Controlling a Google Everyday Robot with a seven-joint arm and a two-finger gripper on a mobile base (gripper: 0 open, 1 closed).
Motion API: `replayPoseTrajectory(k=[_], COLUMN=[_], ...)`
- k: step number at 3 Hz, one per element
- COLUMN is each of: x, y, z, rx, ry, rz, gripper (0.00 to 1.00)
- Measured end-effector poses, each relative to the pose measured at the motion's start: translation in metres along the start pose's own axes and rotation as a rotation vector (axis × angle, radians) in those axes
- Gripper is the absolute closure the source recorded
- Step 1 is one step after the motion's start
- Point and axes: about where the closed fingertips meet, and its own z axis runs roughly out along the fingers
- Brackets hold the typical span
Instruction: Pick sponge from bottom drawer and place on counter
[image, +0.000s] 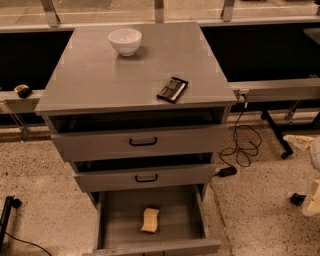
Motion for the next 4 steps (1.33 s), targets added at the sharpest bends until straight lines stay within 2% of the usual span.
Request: replayPoseTrajectory(k=[1, 2, 3, 4], x=[-0.001, -0.006, -0.042, -0.073], y=[-0.002, -0.01, -0.018, -0.02], z=[0.005, 0.023, 0.09, 0.154], rx=[-0.006, -0.029, -0.054, -0.009], ry=[-0.008, -0.041, -0.134, -0.218], rz=[0.003, 0.015, 0.038, 0.04], gripper=[0.0, 0.0, 0.0, 0.0])
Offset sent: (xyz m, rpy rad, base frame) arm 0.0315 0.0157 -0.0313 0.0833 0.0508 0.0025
